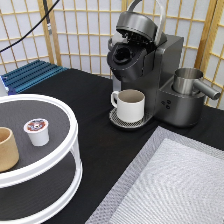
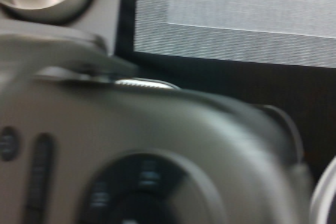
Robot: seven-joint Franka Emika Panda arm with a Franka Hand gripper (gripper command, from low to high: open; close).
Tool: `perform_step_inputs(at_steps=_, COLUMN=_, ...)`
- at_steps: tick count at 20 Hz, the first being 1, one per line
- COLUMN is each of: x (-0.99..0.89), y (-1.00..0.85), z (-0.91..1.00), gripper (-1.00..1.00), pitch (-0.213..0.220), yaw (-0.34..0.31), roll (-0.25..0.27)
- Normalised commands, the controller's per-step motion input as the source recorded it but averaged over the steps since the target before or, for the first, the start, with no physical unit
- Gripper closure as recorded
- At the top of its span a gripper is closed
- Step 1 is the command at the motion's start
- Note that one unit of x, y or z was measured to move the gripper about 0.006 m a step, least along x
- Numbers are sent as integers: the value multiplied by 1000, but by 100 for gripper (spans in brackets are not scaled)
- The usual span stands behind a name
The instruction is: Make coffee
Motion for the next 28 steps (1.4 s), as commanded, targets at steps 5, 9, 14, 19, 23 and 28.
perform_step_inputs(at_steps=5, x=-25, y=-1000, z=5, gripper=-100, pitch=-11, yaw=0, roll=118)
perform_step_inputs(at_steps=9, x=0, y=-992, z=-182, gripper=-100, pitch=-58, yaw=0, roll=152)
perform_step_inputs(at_steps=14, x=-95, y=-938, z=-394, gripper=-100, pitch=-49, yaw=0, roll=225)
perform_step_inputs(at_steps=19, x=-85, y=-950, z=-546, gripper=-100, pitch=-94, yaw=0, roll=173)
perform_step_inputs(at_steps=23, x=-154, y=-771, z=-613, gripper=-100, pitch=-186, yaw=-66, roll=66)
perform_step_inputs(at_steps=28, x=-269, y=-550, z=-619, gripper=-100, pitch=-222, yaw=-178, roll=-4)
